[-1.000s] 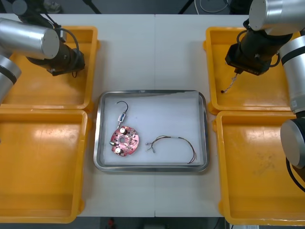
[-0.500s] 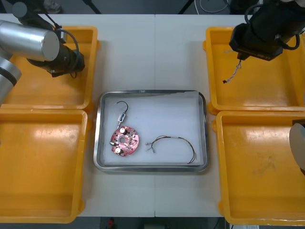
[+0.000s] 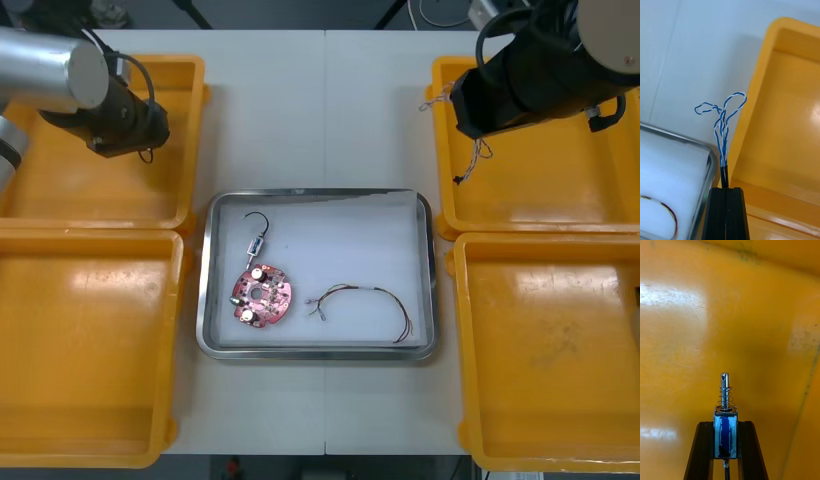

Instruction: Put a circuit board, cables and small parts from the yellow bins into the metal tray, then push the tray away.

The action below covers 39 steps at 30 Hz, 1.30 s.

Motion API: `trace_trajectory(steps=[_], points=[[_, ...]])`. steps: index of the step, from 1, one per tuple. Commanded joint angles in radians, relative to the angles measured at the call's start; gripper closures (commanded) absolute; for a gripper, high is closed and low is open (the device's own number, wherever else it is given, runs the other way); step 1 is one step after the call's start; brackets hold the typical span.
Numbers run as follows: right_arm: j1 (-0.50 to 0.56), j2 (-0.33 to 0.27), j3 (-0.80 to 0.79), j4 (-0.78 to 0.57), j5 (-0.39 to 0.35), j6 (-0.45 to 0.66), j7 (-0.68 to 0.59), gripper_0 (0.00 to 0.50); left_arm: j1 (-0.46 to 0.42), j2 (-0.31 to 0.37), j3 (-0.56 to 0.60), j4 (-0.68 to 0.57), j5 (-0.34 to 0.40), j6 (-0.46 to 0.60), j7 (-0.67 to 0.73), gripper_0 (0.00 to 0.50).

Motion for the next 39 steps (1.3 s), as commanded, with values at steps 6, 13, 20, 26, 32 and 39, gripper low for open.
trace_trajectory(steps=[6, 13, 20, 26, 32, 39], points=[[0.009, 0.013, 0.213, -0.156, -0.011, 0.003, 0.162, 0.500, 0.015, 0.077, 0.156, -0.215, -0.008, 0.242, -0.090, 0.499], [0.009, 0.064, 0.367, -0.158, 0.086, -0.068, 0.275, 0.500, 0.015, 0.081, 0.185, -0.333, -0.027, 0.409, -0.084, 0.500], [0.009, 0.095, 0.525, -0.086, 0.167, -0.197, 0.291, 0.500, 0.017, 0.080, 0.185, -0.447, -0.037, 0.552, -0.070, 0.498], [0.009, 0.090, 0.627, -0.006, 0.191, -0.270, 0.323, 0.500, 0.040, 0.071, 0.190, -0.559, -0.048, 0.656, -0.050, 0.499], [0.009, 0.059, 0.729, 0.032, 0.228, -0.326, 0.347, 0.500, 0.107, 0.068, 0.202, -0.692, -0.057, 0.692, -0.032, 0.499], [0.012, -0.007, 0.810, 0.037, 0.231, -0.402, 0.413, 0.500, 0.126, 0.058, 0.205, -0.771, -0.040, 0.692, 0.008, 0.497]])
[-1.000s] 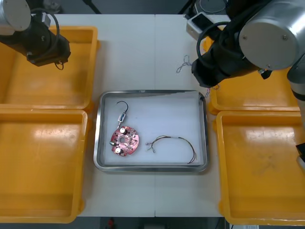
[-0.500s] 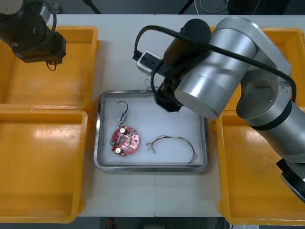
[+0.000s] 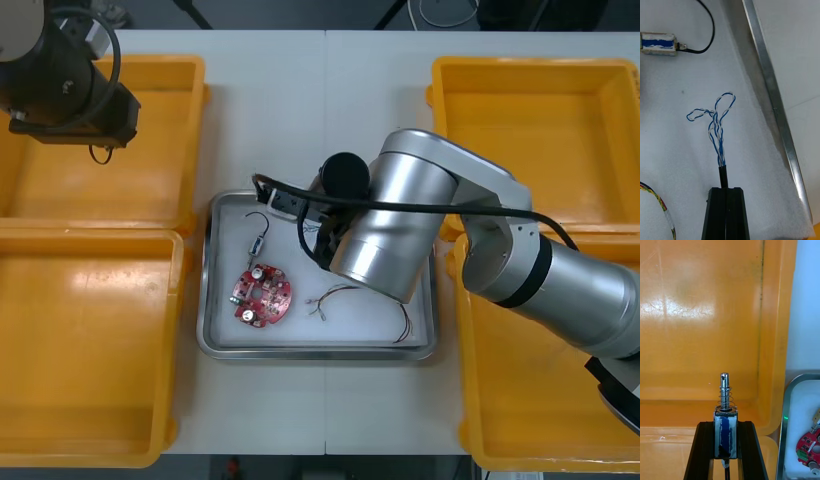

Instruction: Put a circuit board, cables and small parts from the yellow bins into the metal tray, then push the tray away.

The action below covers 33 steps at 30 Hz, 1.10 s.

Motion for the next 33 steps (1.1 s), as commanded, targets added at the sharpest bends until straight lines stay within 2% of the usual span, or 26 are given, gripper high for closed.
trace_trajectory(steps=[1, 9, 17, 18, 19, 20, 22, 27, 33], points=[[0.006, -0.061, 0.055, -0.012, 0.015, -0.040, 0.094, 0.500, 0.010, 0.019, 0.035, -0.062, 0.009, 0.009, 0.012, 0.498], [0.037, -0.121, 0.055, -0.010, 0.047, -0.099, 0.237, 0.500, 0.010, 0.015, 0.035, -0.071, 0.030, 0.009, 0.066, 0.498], [0.050, -0.092, 0.055, 0.067, 0.060, -0.141, 0.255, 0.500, 0.010, 0.015, 0.035, -0.071, 0.033, 0.009, 0.078, 0.498], [0.052, -0.089, 0.055, 0.068, 0.061, -0.141, 0.252, 0.468, 0.010, 0.013, 0.035, -0.070, 0.035, 0.009, 0.080, 0.498], [0.053, -0.089, 0.055, 0.070, 0.060, -0.141, 0.247, 0.285, 0.010, 0.015, 0.035, -0.070, 0.035, 0.009, 0.081, 0.498], [0.053, -0.087, 0.055, 0.070, 0.060, -0.142, 0.247, 0.136, 0.010, 0.015, 0.035, -0.071, 0.035, 0.009, 0.081, 0.498], [0.053, -0.087, 0.055, 0.067, 0.044, -0.141, 0.243, 0.000, 0.010, 0.015, 0.035, -0.071, 0.035, 0.009, 0.083, 0.499], [0.053, -0.087, 0.049, 0.042, 0.035, -0.125, 0.224, 0.000, 0.010, 0.015, 0.035, -0.071, 0.037, 0.009, 0.086, 0.497], [0.053, -0.080, 0.006, -0.032, 0.034, -0.006, 0.214, 0.000, 0.010, 0.015, 0.035, -0.071, 0.044, 0.009, 0.091, 0.499]])
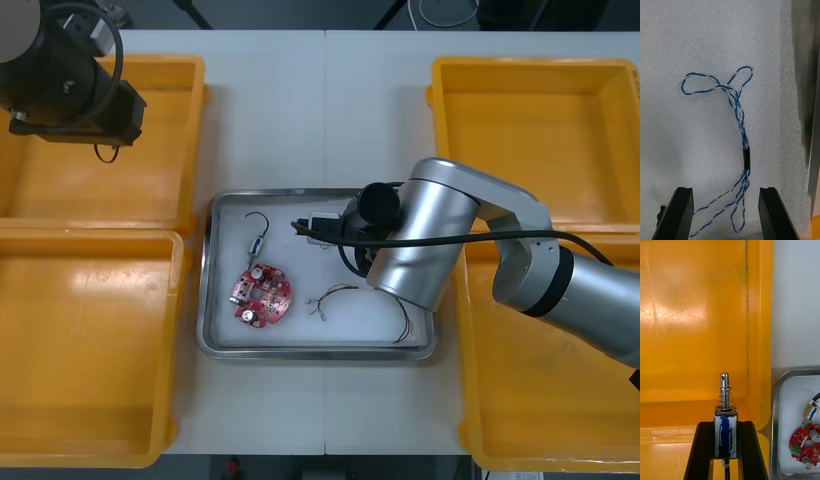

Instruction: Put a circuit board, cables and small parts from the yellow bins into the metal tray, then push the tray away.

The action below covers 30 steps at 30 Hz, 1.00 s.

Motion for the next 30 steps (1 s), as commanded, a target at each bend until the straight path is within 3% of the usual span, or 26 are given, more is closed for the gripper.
trace_trajectory(steps=[1, 10, 16, 19, 22, 30], points=[[0.008, 0.023, -0.051, -0.100, -0.010, 0.107, -0.025, 0.000, 0.007, 0.015, 0.033, -0.033, 0.013, 0.008, 0.087, 0.496], [0.013, 0.069, -0.214, -0.274, -0.013, 0.447, -0.068, 0.000, 0.007, 0.015, 0.032, -0.035, 0.027, 0.008, 0.096, 0.498], [0.014, 0.087, -0.306, -0.384, -0.013, 0.447, -0.220, 0.000, 0.005, 0.013, 0.007, -0.053, 0.043, 0.008, 0.135, 0.497], [0.028, 0.076, -0.343, -0.427, -0.024, 0.447, -0.303, 0.000, 0.005, 0.013, 0.007, -0.064, 0.105, 0.008, 0.233, 0.499], [0.062, 0.041, -0.409, -0.467, -0.074, 0.447, -0.382, 0.000, 0.005, 0.009, -0.028, -0.095, 0.134, 0.008, 0.287, 0.498], [0.180, -0.062, -0.648, -0.524, -0.268, 0.447, -0.571, 0.000, 0.004, -0.076, -0.169, -0.157, 0.071, 0.008, 0.326, 0.497]])
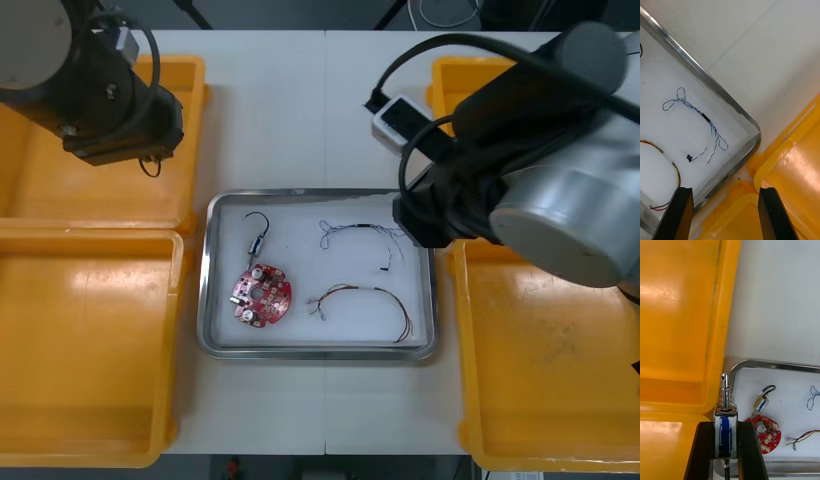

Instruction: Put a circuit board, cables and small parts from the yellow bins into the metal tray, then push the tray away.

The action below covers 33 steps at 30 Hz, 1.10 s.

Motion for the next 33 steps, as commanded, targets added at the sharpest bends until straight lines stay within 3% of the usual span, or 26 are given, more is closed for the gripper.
trace_trajectory(steps=[1, 8, 16, 24, 33], points=[[0.078, -0.085, -0.175, -0.041, -0.110, 0.003, -0.107, 0.000, 0.001, -0.083, -0.093, -0.048, -0.041, 0.007, -0.060, 0.497], [0.147, -0.144, -0.370, -0.047, -0.277, 0.003, -0.244, 0.000, -0.024, -0.155, -0.234, -0.038, -0.067, -0.038, -0.028, 0.499], [0.291, -0.222, -0.568, -0.089, -0.389, 0.003, -0.336, 0.000, -0.062, -0.221, -0.347, 0.081, -0.079, -0.115, -0.005, 0.499], [0.443, -0.248, -0.746, -0.092, -0.430, 0.003, -0.326, 0.000, -0.082, -0.254, -0.456, 0.193, -0.128, -0.245, -0.001, 0.498], [0.544, -0.248, -0.790, -0.089, -0.395, 0.003, -0.329, 0.000, -0.093, -0.270, -0.554, 0.324, -0.168, -0.399, -0.014, 0.498]])
